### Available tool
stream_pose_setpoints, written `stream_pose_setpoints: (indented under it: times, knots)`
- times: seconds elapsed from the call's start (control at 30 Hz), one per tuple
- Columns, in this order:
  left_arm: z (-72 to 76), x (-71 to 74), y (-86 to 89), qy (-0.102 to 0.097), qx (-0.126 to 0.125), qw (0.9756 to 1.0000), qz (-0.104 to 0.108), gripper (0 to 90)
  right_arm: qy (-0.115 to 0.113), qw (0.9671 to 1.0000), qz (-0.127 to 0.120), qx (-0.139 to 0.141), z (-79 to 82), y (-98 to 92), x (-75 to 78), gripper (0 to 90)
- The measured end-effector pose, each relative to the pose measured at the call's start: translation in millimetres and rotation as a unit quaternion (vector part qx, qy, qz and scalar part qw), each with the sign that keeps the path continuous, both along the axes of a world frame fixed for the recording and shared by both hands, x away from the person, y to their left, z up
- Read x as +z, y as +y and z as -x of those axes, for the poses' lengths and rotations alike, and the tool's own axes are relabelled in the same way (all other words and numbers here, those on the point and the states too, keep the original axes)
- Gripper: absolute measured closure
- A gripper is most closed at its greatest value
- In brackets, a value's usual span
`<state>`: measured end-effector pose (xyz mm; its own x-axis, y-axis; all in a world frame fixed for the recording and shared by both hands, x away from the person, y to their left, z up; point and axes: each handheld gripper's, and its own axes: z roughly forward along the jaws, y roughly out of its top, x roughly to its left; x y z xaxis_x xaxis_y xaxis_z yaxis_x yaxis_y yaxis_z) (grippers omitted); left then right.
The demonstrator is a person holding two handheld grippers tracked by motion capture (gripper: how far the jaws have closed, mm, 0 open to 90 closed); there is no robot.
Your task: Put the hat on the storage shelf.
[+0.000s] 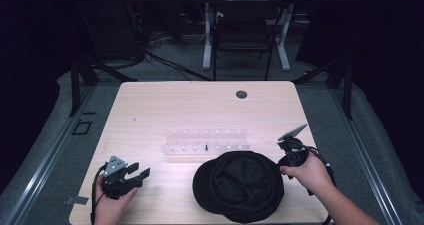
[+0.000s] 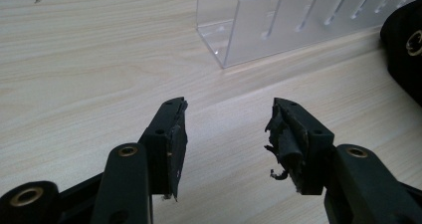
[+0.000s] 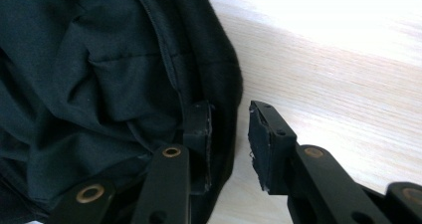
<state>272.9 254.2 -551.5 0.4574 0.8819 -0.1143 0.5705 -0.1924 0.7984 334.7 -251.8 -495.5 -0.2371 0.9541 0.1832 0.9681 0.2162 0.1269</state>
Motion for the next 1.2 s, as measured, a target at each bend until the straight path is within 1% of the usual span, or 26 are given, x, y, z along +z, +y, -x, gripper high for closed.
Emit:
stream_pose_setpoints:
  times: [0.03, 0.07, 0.13, 0.17, 0.2, 0.23, 0.3, 0.33, 0.37, 0.4, 0.5, 0.53, 0.57, 0.6, 0.63, 0.7, 0.73, 0.83, 0.9, 0.93, 0.97, 1.0, 1.07, 1.1, 1.17, 1.2]
  knots:
    - [0.0, 0.0, -0.1, 0.000, -0.001, 1.0000, 0.000, 48.5, 0.006, 1.0000, 0.001, 0.004, -1.5, 1.6, -1.8, 72.1]
    - [0.0, 0.0, -0.2, 0.001, -0.001, 1.0000, 0.000, 48.5, 0.005, 1.0000, 0.002, 0.007, -2.0, 2.1, -2.6, 72.8]
    - [-0.1, -0.7, -0.6, -0.003, 0.002, 1.0000, 0.001, 48.5, -0.003, 1.0000, -0.001, 0.000, -2.2, 3.9, -5.6, 73.5]
    - [0.0, -0.4, 0.0, 0.001, 0.000, 1.0000, -0.001, 48.5, 0.004, 1.0000, 0.003, 0.009, -3.4, 2.8, -4.9, 74.5]
    - [0.0, -0.4, 0.0, 0.001, 0.000, 1.0000, -0.001, 48.6, 0.014, 0.9999, -0.006, 0.004, -4.2, 2.1, -5.1, 76.4]
    - [-0.2, -0.9, -0.2, -0.002, 0.001, 1.0000, 0.001, 48.6, 0.014, 0.9999, -0.006, 0.004, -4.2, 2.1, -5.1, 76.4]
    - [-0.2, -1.1, -0.1, -0.005, 0.003, 1.0000, 0.002, 48.6, 0.010, 0.9998, -0.017, -0.009, -3.0, 0.8, -8.7, 81.5]
    - [-0.1, -1.1, -0.1, -0.005, 0.003, 1.0000, 0.002, 48.6, 0.020, 0.9997, -0.016, -0.001, -3.1, -0.7, -8.2, 83.4]
    - [-0.2, -1.2, 0.0, -0.004, 0.003, 1.0000, 0.002, 48.6, 0.023, 0.9996, -0.014, 0.005, -2.7, -1.7, -8.0, 84.6]
    - [-0.2, -1.3, 0.1, -0.003, 0.003, 1.0000, 0.001, 48.6, 0.026, 0.9995, -0.018, -0.001, 0.3, -0.8, -7.6, 86.0]
    - [-0.2, -1.1, -0.2, 0.000, 0.002, 1.0000, 0.000, 48.6, 0.029, 0.9994, -0.016, -0.005, 2.8, -1.0, -7.3, 86.3]
    - [-0.2, -1.1, -0.8, -0.001, 0.001, 1.0000, 0.000, 48.7, 0.027, 0.9991, -0.024, -0.022, 5.8, -0.3, -8.7, 86.4]
    - [-0.2, -1.1, -0.8, -0.001, 0.001, 1.0000, 0.000, 48.7, 0.027, 0.9991, -0.024, -0.022, 5.8, -0.3, -8.7, 86.4]
    - [-0.1, -1.2, -1.3, -0.003, 0.002, 1.0000, 0.000, 48.7, 0.034, 0.9992, -0.014, -0.011, 6.6, -1.6, -7.6, 86.2]
    - [-0.1, -1.2, -1.3, -0.003, 0.002, 1.0000, 0.000, 48.7, 0.034, 0.9992, -0.014, -0.011, 6.6, -1.6, -7.6, 86.2]
    - [-0.2, -1.3, -1.1, -0.002, 0.002, 1.0000, 0.000, 48.6, 0.037, 0.9991, -0.017, -0.015, 7.6, -1.9, -8.2, 85.0]
    - [-0.2, -1.3, -1.0, -0.001, 0.002, 1.0000, -0.001, 48.7, 0.032, 0.9992, -0.017, -0.018, 7.9, -1.8, -9.2, 84.2]
    - [-0.3, -1.2, -0.8, -0.002, 0.001, 1.0000, 0.000, 48.6, 0.037, 0.9989, -0.024, -0.018, 6.2, -4.3, -12.4, 82.1]
    - [-0.3, -1.2, -0.8, -0.001, 0.002, 1.0000, -0.001, 48.7, 0.047, 0.9984, -0.027, -0.019, 4.7, -5.5, -13.7, 81.8]
    - [-0.4, -1.3, -0.8, -0.001, 0.002, 1.0000, -0.001, 48.7, 0.041, 0.9985, -0.029, -0.023, 4.8, -5.5, -15.2, 81.6]
    - [-0.5, -1.3, -0.8, -0.001, 0.002, 1.0000, -0.001, 48.7, 0.047, 0.9983, -0.029, -0.020, 4.0, -6.4, -15.4, 81.6]
    - [-0.6, -1.4, -0.8, 0.000, 0.002, 1.0000, -0.001, 48.7, 0.043, 0.9981, -0.034, -0.027, 4.0, -6.0, -17.2, 81.6]
    - [-0.6, -1.4, -0.8, 0.000, 0.002, 1.0000, -0.001, 48.6, 0.045, 0.9980, -0.035, -0.025, 3.6, -6.3, -17.6, 81.6]
    - [-0.6, -1.4, -0.9, 0.000, 0.002, 1.0000, -0.001, 48.6, 0.052, 0.9980, -0.032, -0.020, 2.8, -6.7, -17.4, 81.6]
    - [-0.5, -1.6, -1.2, -0.001, 0.001, 1.0000, -0.001, 48.7, 0.049, 0.9980, -0.034, -0.023, 3.0, -6.3, -19.4, 82.9]
    - [-0.6, -1.7, -1.2, 0.000, 0.002, 1.0000, -0.001, 48.7, 0.052, 0.9978, -0.036, -0.020, 2.7, -6.8, -19.5, 83.0]
